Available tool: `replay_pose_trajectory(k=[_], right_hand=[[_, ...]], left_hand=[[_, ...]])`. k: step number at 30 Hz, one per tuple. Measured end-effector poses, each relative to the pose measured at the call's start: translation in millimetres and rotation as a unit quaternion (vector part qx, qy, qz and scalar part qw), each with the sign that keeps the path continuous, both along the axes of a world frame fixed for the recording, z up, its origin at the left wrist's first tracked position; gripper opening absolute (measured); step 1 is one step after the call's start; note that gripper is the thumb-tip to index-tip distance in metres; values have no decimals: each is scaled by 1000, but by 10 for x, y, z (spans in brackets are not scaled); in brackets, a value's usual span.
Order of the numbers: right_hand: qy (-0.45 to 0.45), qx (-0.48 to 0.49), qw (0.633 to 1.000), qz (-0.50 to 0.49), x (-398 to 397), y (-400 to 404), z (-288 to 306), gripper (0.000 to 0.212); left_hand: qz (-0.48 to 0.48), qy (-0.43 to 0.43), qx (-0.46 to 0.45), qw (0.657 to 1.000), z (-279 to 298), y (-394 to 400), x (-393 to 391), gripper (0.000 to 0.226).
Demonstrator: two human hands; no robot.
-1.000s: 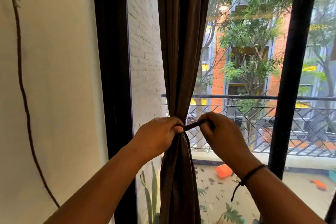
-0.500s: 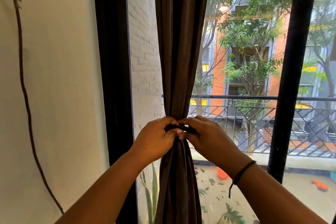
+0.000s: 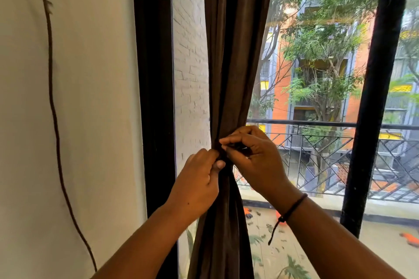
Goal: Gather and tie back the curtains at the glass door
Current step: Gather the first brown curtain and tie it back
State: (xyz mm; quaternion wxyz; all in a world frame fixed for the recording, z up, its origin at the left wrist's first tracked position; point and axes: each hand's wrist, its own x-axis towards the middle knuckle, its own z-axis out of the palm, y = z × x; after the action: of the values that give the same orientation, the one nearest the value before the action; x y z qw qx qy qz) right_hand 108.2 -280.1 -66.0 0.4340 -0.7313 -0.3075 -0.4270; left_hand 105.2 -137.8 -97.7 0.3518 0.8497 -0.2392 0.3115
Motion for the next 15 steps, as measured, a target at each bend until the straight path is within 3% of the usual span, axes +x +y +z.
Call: replay_pose_trajectory(k=[4,7,12,15], right_hand=[[-66,-59,992,-90,36,50,-117,21],[-101,-146,964,-200,24,67,-143,24],[39,-197,974,-105,-88,124,-318,43],[42,-176,976,-117,-68,146,-338,39]], left_hand=[[-3,-52,-74,996,-153,-18,-11,20],[4,-78,-115,990,-180,11,8,17],[-3,-51,-173,984,-216,116,77,19],[-20,-23,-162,986,-235,157,144,19]])
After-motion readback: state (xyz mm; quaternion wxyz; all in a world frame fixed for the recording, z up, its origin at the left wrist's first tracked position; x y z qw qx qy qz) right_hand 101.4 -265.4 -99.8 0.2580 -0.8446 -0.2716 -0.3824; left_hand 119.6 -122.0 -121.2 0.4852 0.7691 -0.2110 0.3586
